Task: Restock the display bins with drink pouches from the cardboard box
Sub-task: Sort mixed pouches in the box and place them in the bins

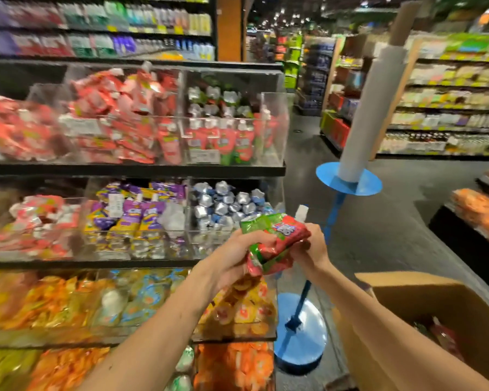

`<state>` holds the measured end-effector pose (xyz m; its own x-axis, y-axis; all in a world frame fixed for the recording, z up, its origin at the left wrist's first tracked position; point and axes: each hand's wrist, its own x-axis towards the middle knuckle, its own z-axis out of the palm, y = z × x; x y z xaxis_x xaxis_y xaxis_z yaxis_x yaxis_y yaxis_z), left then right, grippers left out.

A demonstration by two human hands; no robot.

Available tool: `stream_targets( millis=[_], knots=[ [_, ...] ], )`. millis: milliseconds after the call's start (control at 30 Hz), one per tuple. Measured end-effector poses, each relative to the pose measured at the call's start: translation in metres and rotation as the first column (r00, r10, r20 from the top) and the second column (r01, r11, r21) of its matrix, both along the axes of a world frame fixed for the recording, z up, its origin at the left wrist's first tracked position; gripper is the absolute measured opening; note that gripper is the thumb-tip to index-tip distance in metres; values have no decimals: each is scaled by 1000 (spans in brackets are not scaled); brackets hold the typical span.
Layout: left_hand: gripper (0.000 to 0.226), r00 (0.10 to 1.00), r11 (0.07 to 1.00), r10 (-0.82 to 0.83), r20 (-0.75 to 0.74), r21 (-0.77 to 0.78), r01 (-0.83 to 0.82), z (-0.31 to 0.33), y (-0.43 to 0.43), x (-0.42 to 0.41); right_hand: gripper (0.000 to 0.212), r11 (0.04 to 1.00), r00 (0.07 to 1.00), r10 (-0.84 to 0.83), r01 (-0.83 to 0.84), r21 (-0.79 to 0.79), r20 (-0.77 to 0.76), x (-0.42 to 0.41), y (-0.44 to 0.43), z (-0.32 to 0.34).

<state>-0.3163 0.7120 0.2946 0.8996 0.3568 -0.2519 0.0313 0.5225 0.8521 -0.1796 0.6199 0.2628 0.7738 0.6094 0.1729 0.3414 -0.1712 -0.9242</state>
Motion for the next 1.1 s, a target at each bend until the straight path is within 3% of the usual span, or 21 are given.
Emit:
stream_targets(
  millis=[67, 200, 300, 467, 600, 667, 700, 767, 900, 967, 1100],
  knots=[
    [30, 999, 999, 30, -35, -43, -32, -1, 15, -10, 38, 999, 998, 46, -46, 4, -46, -8, 23, -1],
    [12, 992, 995, 65, -110, -71, -73, -12, 46, -19, 47, 981, 961, 182, -191, -25, -207, -13, 61, -12],
    [12, 984, 988, 111, -139, -91, -124, -17, 65, -16, 18, 955, 896, 275, -296, -8, -349, -12, 83, -17],
    [12, 973, 971, 177, -146, -133, -197, -30, 93, -3, 16, 945, 792, 249, -324, -38, -557, 1, 121, -32],
    [24, 978, 941, 186, -93, -271, -204, -43, 113, 0, 37, 976, 704, 169, -218, 17, -690, 24, 136, -30],
    [36, 969, 908, 241, -49, -342, -243, -50, 130, -1, 17, 980, 704, 183, -183, 74, -686, 37, 138, -26],
    [53, 958, 884, 284, -43, -376, -279, -56, 141, -2, 8, 985, 728, 165, -152, 77, -666, 42, 138, -28],
    [70, 951, 869, 307, -30, -398, -293, -65, 160, -1, 17, 995, 762, 102, -93, 48, -639, 52, 139, -33],
    [21, 971, 885, 225, -79, -401, -237, -68, 183, 7, 18, 998, 768, -32, 64, 27, -640, 51, 143, -34],
    [23, 979, 886, 192, -70, -417, -204, -72, 195, 12, 26, 992, 739, -78, 123, 21, -669, 51, 148, -39],
    [38, 994, 929, 89, -59, -356, -105, -69, 199, 23, 36, 983, 594, -132, 183, -27, -794, 49, 156, -40]
  ],
)
